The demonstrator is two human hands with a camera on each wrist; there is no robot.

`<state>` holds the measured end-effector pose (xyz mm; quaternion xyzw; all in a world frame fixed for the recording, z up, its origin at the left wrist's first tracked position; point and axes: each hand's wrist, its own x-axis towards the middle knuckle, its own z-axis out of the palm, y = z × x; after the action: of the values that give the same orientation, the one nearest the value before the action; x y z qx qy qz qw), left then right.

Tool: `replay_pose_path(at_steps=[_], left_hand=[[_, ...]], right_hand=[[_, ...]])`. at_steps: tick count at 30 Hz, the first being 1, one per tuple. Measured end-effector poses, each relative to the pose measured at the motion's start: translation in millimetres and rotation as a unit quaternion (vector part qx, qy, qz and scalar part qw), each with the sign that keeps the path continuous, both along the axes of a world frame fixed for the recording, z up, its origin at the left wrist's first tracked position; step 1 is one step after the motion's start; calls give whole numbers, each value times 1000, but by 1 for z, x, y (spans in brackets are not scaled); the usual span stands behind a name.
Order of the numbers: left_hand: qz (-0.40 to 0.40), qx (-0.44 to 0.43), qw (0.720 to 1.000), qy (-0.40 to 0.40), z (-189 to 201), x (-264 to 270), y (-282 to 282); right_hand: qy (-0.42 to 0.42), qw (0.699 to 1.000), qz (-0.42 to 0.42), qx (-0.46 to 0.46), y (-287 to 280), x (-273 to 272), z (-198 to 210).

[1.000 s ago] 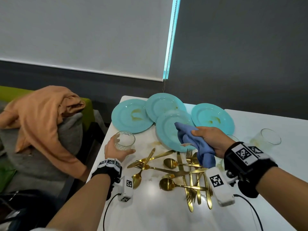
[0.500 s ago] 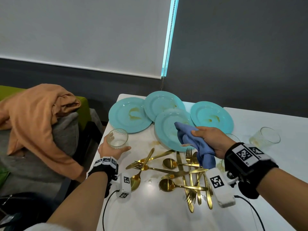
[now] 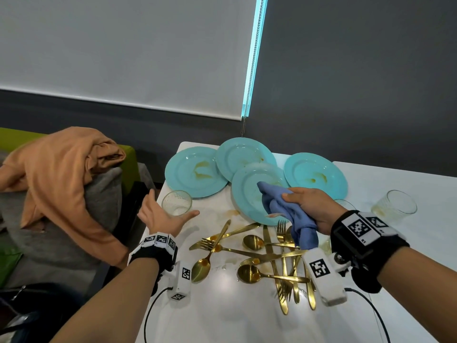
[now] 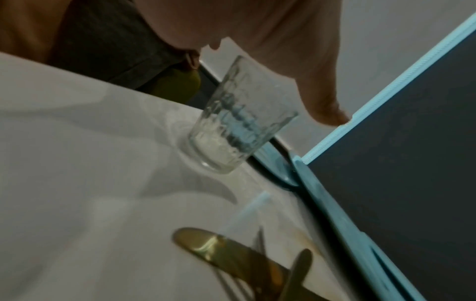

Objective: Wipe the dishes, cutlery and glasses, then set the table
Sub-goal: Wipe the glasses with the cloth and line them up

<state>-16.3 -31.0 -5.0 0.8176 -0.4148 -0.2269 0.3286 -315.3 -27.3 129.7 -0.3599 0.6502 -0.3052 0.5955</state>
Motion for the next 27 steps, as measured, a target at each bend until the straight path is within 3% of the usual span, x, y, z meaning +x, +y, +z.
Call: replay_pose_path(at_steps=[5, 11, 19, 23, 27], left_hand=[[-54, -145, 987, -34, 38, -40, -9], [-209, -198, 957, 23, 65, -138, -15], [-456, -107, 883, 36, 53, -254, 13], [-501, 13, 865, 23, 36, -285, 24], [-486, 123, 865, 24, 14, -304, 36]], right_hand=[[-32, 999, -23, -9, 6, -8, 11], [-50, 996, -57, -43, 21, -52, 30], [0, 990, -134, -51, 37, -155, 36], [22, 989, -139, -42, 40, -192, 34], [31, 991, -133, -17, 43, -219, 24]])
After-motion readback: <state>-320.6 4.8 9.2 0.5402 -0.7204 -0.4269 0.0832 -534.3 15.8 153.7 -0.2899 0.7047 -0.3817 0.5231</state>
